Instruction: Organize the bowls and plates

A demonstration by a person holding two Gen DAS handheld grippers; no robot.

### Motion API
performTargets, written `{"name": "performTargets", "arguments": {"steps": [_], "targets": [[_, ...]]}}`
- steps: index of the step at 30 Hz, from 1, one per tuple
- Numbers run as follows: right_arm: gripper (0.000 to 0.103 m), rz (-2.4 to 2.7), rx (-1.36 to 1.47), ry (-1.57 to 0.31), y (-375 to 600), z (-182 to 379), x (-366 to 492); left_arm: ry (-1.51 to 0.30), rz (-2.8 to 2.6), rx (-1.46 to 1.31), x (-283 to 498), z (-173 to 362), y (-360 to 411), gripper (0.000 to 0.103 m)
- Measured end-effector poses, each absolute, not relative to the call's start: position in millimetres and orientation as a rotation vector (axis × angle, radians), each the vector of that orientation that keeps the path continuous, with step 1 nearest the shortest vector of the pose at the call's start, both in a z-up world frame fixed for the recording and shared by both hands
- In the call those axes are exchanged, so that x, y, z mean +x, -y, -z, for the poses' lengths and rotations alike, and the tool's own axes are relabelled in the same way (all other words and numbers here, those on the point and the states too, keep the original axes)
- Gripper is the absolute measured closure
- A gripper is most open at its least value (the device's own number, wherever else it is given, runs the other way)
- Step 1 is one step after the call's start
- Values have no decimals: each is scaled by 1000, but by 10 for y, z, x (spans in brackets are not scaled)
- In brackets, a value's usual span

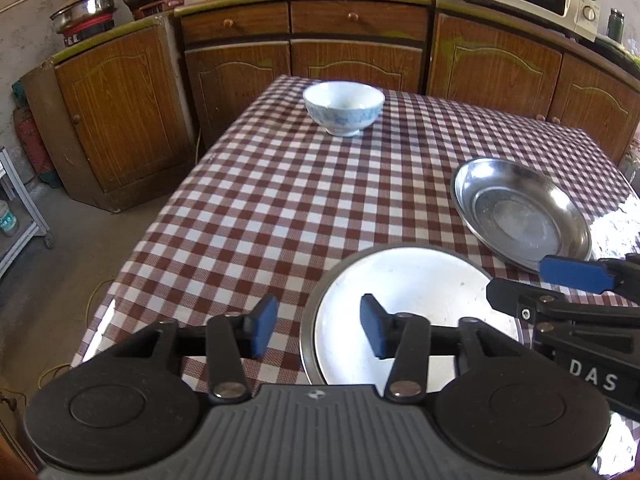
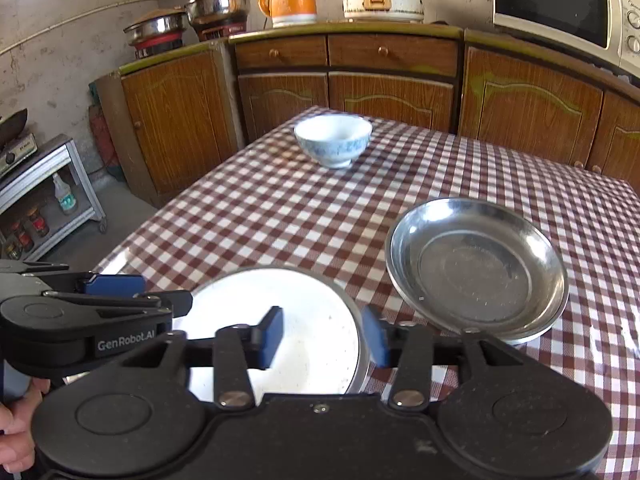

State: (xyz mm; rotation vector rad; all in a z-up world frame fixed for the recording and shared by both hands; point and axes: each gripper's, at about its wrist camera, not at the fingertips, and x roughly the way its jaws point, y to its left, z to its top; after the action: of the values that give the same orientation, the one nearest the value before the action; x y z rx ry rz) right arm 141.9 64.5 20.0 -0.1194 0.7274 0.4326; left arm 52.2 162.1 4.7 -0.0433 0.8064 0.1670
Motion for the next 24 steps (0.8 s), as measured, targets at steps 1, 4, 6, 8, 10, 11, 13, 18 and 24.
{"name": "performTargets", "arguments": {"steps": [1, 4, 6, 8, 10, 11, 13, 18, 24], "targets": [[39, -432, -117, -722, -641, -221, 1415, -803, -169, -43, 522, -61, -1621, 49], [34, -431, -112, -711, -630, -277, 1410, -795, -174, -46, 521, -105, -1620, 42], [33, -433, -106, -704, -619, -313, 1404, -788, -178, -43, 521, -135, -1616, 38], [31, -434, -101, -697, -612, -349, 1394, -783, -181, -45, 522, -165, -1614, 35], [30, -433, -95, -692, -599, -382, 1390, -780, -183, -50, 527, -192, -1614, 32], [29, -433, -92, -690, -593, -398, 1388, -778, -186, -50, 529, -205, -1616, 30], [28, -431, -89, -685, -581, -427, 1387, -776, -191, -51, 534, -229, -1618, 29], [25, -435, -78, -675, -564, -499, 1401, -768, -200, -47, 557, -303, -1623, 25], [25, -437, -74, -665, -575, -567, 1400, -762, -202, -47, 582, -366, -1620, 23]]}}
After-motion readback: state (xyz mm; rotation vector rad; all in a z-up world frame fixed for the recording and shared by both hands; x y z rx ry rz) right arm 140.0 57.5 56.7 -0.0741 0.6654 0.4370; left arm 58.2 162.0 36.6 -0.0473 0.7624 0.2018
